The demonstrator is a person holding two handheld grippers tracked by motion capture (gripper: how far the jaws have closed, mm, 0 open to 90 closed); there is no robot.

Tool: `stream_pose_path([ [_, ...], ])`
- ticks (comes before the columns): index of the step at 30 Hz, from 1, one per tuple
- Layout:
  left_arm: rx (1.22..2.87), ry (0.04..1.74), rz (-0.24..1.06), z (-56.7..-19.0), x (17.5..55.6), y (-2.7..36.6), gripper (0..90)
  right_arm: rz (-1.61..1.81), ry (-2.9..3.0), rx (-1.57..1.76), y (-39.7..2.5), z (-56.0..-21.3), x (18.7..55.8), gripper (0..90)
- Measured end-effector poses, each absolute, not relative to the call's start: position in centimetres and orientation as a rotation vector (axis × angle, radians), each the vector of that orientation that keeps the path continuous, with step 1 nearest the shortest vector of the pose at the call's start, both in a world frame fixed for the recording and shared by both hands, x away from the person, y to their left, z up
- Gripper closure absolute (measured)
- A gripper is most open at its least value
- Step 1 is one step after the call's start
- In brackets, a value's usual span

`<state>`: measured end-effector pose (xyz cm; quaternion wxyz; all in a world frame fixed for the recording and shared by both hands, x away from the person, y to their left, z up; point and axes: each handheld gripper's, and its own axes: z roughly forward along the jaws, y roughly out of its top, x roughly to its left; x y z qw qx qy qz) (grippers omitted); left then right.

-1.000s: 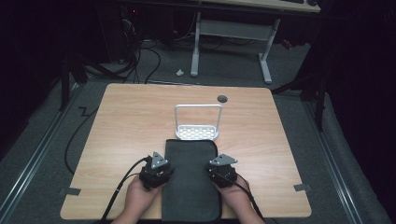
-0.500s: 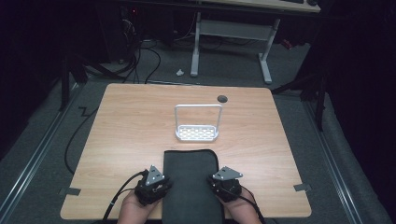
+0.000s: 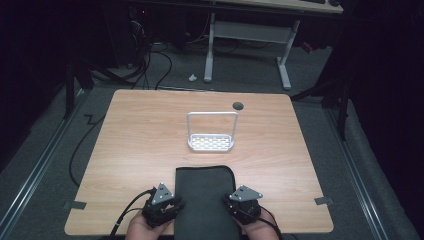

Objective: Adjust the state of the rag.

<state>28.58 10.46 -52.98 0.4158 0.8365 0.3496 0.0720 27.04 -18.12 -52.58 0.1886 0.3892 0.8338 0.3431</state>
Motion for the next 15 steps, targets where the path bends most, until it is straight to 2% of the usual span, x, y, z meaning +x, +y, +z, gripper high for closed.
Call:
stream_pose_path([
  [7, 2.017, 0.905, 0.21, -52.1, 29.4, 11.3, 67.1, 0.983, 2.353, 1.093, -18.2, -52.6, 27.2, 81.0],
  [13, 1.96, 1.01, 0.279, -51.9, 32.1, 12.0, 55.7, 0.992, 2.337, 1.091, -18.3, -52.8, 27.0, 80.8],
  [15, 1.938, 1.054, 0.252, -52.1, 33.3, 12.0, 51.1, 0.993, 2.337, 1.092, -18.3, -52.8, 27.0, 80.8],
])
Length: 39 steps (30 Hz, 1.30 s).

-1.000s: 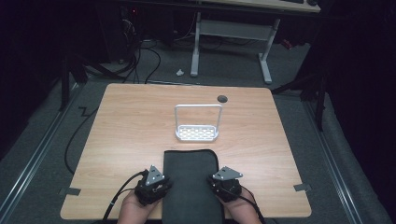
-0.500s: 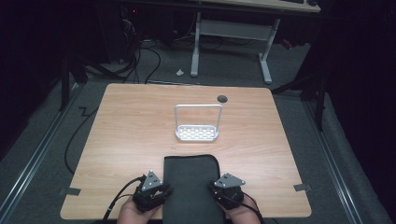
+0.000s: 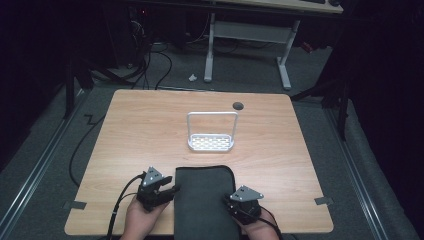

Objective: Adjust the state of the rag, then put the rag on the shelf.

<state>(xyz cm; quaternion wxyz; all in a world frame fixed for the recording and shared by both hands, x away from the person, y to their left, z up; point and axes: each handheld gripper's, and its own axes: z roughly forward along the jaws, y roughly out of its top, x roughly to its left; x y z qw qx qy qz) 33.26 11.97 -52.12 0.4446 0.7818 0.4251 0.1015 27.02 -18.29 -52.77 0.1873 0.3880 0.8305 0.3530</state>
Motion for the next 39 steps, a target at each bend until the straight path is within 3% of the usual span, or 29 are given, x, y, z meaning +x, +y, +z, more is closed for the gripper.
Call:
stream_pose_path([
  [2, 1.906, 1.099, 0.198, -52.5, 34.7, 11.7, 45.7, 0.992, 2.338, 1.092, -18.3, -52.8, 27.0, 80.8],
  [7, 1.89, 1.178, 0.175, -53.2, 36.6, 10.5, 43.0, 0.994, 2.338, 1.09, -18.3, -52.8, 27.0, 80.8],
  [9, 1.889, 1.19, 0.191, -53.4, 37.0, 10.2, 47.5, 0.998, 2.341, 1.088, -18.3, -52.8, 27.1, 80.7],
  [12, 1.913, 1.17, 0.218, -53.5, 37.0, 10.0, 64.3, 1.008, 2.344, 1.09, -18.4, -52.8, 27.1, 79.9],
  [14, 1.902, 1.172, 0.205, -53.6, 37.0, 10.1, 70.3, 1.025, 2.346, 1.106, -18.5, -52.7, 27.2, 75.1],
  [19, 1.892, 1.176, 0.208, -53.7, 36.7, 10.2, 76.4, 1.089, 2.25, 1.119, -18.8, -51.9, 27.2, 66.2],
  [26, 1.893, 1.167, 0.205, -53.7, 36.7, 10.3, 77.1, 1.059, 2.16, 1.172, -18.7, -50.5, 30.4, 62.6],
  [39, 1.886, 1.172, 0.178, -53.7, 36.9, 10.4, 73.4, 0.921, 2.231, 1.249, -17.4, -52.5, 35.3, 40.6],
])
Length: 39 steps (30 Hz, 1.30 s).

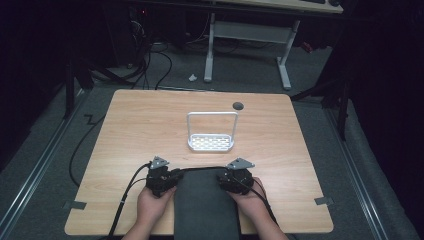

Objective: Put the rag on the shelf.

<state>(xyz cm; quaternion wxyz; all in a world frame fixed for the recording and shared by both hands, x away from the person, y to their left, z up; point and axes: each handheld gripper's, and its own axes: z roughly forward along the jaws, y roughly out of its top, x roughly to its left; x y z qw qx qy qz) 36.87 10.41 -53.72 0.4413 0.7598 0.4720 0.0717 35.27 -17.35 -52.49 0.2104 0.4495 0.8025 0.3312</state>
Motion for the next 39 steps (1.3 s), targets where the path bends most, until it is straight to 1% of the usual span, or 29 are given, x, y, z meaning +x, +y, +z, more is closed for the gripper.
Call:
stream_pose_path([
  [2, 1.886, 1.171, 0.176, -53.7, 36.9, 10.4, 73.0, 0.94, 2.243, 1.283, -17.5, -52.7, 35.4, 40.5],
  [5, 1.884, 1.17, 0.173, -53.7, 36.9, 10.4, 72.1, 0.969, 2.247, 1.312, -17.7, -52.9, 35.4, 43.3],
  [13, 1.885, 1.167, 0.17, -53.7, 36.9, 10.4, 71.5, 0.999, 2.267, 1.291, -17.4, -52.9, 34.9, 62.1],
  [16, 1.886, 1.165, 0.17, -53.7, 36.9, 10.4, 72.1, 1.012, 2.284, 1.292, -17.3, -52.8, 34.9, 70.9],
  [19, 1.889, 1.16, 0.168, -53.7, 36.9, 10.4, 73.2, 1.012, 2.293, 1.283, -17.1, -52.8, 34.8, 75.8],
  [24, 1.89, 1.156, 0.168, -53.7, 36.9, 10.3, 73.9, 1.021, 2.289, 1.266, -17.1, -52.8, 34.6, 79.0],
  [28, 1.879, 1.152, 0.157, -53.7, 36.7, 10.4, 73.7, 1.003, 2.257, 1.196, -16.9, -52.5, 33.9, 79.6],
  [34, 1.874, 1.116, 0.183, -53.4, 36.4, 10.4, 79.9, 1.092, 2.208, 1.211, -17.5, -52.1, 33.0, 79.8],
  [39, 1.83, 1.106, 0.197, -52.9, 35.8, 10.7, 80.1, 1.138, 2.18, 1.168, -17.6, -51.3, 32.4, 79.8],
])
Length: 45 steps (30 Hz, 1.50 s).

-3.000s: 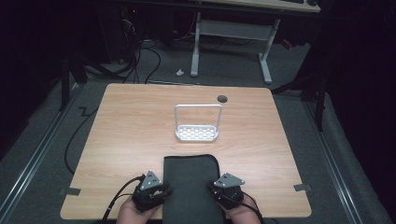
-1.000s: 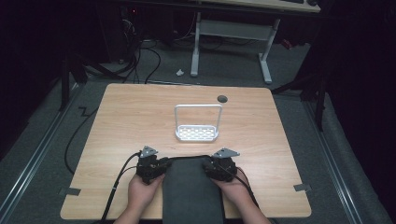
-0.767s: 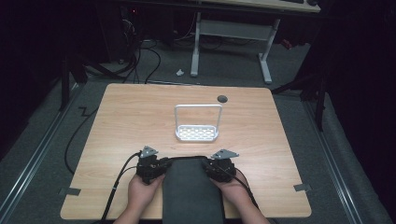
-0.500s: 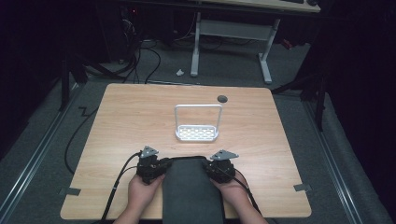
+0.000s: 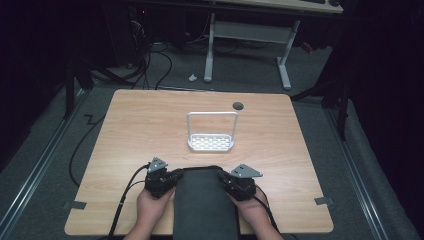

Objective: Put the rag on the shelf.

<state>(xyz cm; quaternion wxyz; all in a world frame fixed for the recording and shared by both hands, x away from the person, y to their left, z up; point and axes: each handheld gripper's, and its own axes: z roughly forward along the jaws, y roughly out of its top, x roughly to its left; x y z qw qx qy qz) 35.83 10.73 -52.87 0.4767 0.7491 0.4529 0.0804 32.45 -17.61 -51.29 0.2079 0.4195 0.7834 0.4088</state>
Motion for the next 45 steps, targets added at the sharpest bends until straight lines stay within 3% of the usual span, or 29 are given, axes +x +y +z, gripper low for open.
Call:
stream_pose_path([
  [11, 1.75, 1.014, 0.275, -48.9, 35.1, 10.2, 81.2, 1.214, 2.064, 1.097, -18.0, -48.2, 31.2, 79.9],
  [27, 1.683, 0.904, 0.369, -43.9, 36.1, 9.4, 81.8, 1.237, 1.96, 1.035, -18.5, -44.5, 32.4, 79.9],
  [45, 1.592, 0.796, 0.48, -36.8, 37.2, 9.2, 81.9, 1.295, 1.804, 0.956, -18.9, -37.6, 33.0, 79.9],
])
